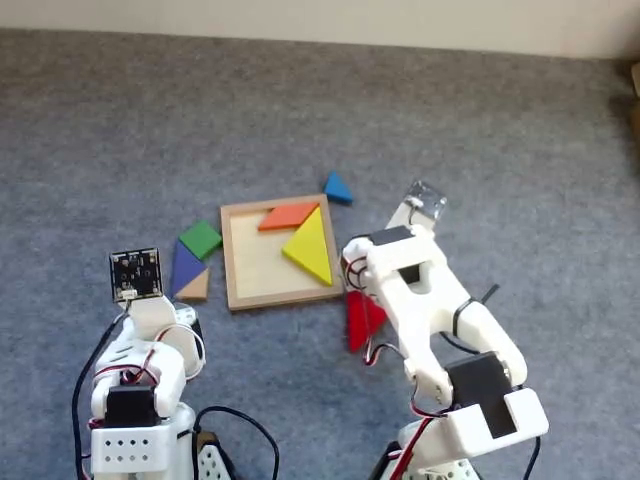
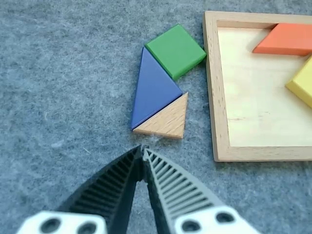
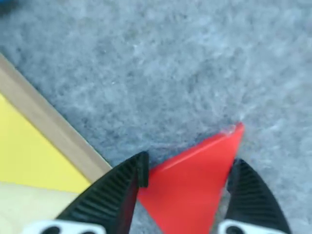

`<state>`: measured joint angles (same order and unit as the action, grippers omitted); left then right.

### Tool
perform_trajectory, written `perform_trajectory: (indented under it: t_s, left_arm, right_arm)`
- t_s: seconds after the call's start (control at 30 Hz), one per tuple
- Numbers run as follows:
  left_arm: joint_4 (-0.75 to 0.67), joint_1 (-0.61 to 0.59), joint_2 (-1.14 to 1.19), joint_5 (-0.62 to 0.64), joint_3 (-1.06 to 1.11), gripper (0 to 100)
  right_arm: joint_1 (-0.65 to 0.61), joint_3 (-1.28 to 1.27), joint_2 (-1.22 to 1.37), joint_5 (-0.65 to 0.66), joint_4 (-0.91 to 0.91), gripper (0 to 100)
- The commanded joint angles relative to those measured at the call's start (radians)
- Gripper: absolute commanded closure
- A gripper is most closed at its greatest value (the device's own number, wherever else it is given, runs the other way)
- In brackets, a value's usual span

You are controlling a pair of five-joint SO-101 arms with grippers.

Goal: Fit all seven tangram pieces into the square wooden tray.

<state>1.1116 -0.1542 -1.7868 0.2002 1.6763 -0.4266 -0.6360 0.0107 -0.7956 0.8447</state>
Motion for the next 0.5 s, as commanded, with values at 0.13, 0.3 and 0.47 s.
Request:
perform_trajectory:
  t_s: [0.13, 0.3, 0.47]
  left_arm:
    - [0.003, -0.015, -0.002, -0.006, 0.021, 100]
    - [0.003, -0.015, -0.002, -0.006, 0.021, 100]
    - [0.003, -0.015, -0.002, -0.006, 0.021, 100]
  right_arm:
    - [-0.124, 0.013, -0.013, 0.044, -0.013, 77.7]
    - [-0.122, 0.018, -0.013, 0.046, 0.07, 77.7]
    - [-0.148, 0.012, -0.012, 0.097, 0.071, 77.7]
